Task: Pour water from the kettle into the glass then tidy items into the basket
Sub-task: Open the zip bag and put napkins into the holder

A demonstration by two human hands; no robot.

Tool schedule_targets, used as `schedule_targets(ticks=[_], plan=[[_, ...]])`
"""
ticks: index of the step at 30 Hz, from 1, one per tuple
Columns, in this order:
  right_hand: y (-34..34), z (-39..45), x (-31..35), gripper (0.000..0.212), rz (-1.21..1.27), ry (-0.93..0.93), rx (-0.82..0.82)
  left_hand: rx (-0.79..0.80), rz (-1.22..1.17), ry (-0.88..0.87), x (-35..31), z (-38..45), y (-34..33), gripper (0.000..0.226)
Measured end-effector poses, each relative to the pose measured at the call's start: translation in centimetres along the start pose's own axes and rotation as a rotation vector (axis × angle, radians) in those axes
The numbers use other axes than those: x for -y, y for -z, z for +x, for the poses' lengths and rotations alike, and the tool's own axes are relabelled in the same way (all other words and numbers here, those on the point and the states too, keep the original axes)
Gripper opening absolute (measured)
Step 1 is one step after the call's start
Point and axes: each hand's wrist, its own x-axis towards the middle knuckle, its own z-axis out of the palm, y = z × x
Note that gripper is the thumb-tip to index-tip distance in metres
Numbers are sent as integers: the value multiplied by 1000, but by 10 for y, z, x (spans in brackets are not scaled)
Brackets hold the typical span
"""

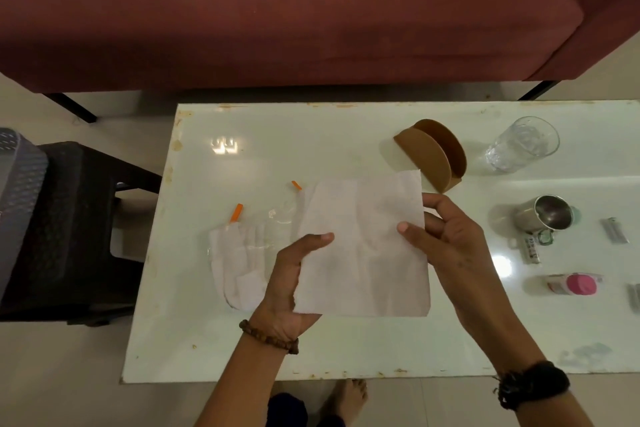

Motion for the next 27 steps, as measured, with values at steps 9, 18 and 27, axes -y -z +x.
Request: schedule_targets(ticks=[9,18,27], plan=[[-21,-16,-8,44,-723,519,142,40,-116,-25,-4,13,-6,37],[-56,-17,-34,63,-1014,632,138,231,-112,-89,-6,37,-6,56],[-65,4,-31,50,-1059,591,204,194,-77,-48,-47,43,-8,53]])
